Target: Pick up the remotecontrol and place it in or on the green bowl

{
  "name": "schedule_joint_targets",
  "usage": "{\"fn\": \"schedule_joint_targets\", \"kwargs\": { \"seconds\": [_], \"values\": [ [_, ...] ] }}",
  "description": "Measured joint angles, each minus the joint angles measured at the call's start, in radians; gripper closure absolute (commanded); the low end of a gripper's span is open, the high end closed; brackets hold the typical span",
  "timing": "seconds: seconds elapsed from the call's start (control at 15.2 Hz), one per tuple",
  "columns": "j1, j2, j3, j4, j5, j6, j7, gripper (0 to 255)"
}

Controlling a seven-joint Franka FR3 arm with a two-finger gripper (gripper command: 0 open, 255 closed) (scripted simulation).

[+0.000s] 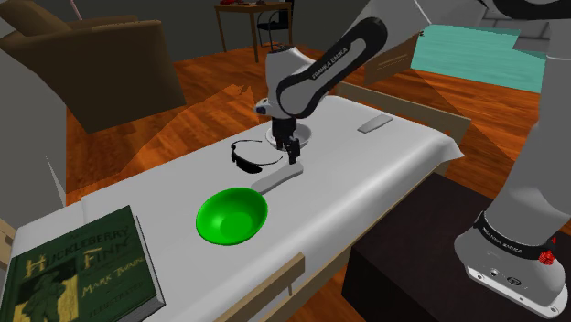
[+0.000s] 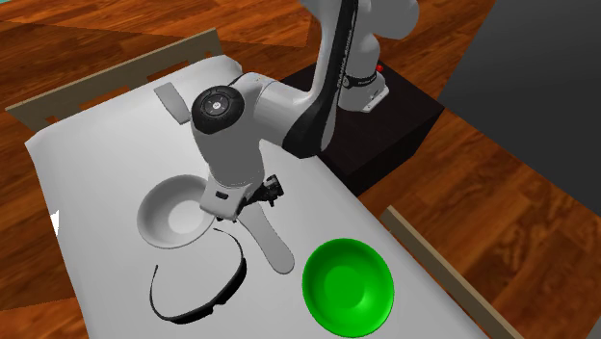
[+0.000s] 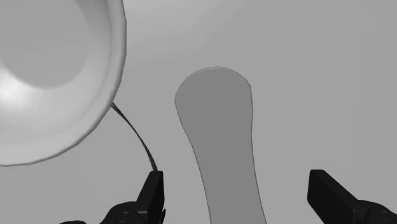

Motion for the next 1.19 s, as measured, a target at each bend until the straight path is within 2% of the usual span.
{"fn": "schedule_joint_targets", "kwargs": {
  "seconds": [0.33, 0.73, 1.19],
  "values": [
    [0.03, 0.11, 0.026, 0.062, -0.04, 0.034, -0.067, 0],
    [0.037, 0.175, 0.021, 0.071, -0.054, 0.089, -0.064, 0],
    [0.037, 0.186, 0.02, 0.068, -0.056, 0.103, -0.063, 0]
  ]
}}
